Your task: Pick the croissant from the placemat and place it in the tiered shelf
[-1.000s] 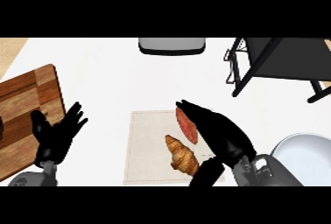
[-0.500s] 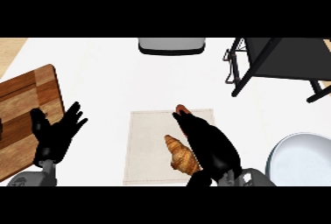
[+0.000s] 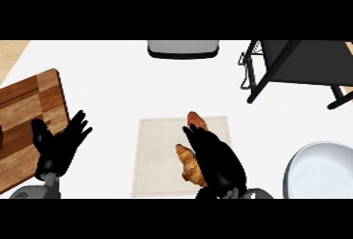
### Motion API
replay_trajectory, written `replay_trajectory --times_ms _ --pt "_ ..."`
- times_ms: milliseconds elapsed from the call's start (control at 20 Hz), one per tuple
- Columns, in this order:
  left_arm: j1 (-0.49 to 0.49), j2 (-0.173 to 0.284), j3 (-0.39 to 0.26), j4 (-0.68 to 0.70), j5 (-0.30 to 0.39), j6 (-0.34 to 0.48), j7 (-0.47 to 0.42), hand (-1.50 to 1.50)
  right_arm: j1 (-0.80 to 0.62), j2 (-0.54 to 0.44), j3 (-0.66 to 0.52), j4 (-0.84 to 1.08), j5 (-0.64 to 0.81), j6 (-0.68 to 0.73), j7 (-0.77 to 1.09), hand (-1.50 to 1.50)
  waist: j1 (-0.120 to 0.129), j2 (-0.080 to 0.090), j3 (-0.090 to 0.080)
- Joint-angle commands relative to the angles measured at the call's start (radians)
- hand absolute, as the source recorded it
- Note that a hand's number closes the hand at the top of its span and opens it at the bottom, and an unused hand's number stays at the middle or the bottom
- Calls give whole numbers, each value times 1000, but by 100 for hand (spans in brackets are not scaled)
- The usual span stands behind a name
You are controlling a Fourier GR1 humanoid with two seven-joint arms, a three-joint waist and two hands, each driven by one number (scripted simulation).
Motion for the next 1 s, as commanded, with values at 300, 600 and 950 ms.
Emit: replay_trajectory --times_ms 300,600,950 --pt "8 -14 50 2 -31 -43 22 0 12 25 -74 101 126 3 -92 -150 0 3 -4" --pt "-6 -83 32 68 -75 -25 -20 0 57 57 -32 236 224 -141 -229 -150 -3 4 -4" --pt "-31 -65 62 -6 -90 -33 71 0 -10 116 -61 445 226 -244 -326 -150 2 4 -4"
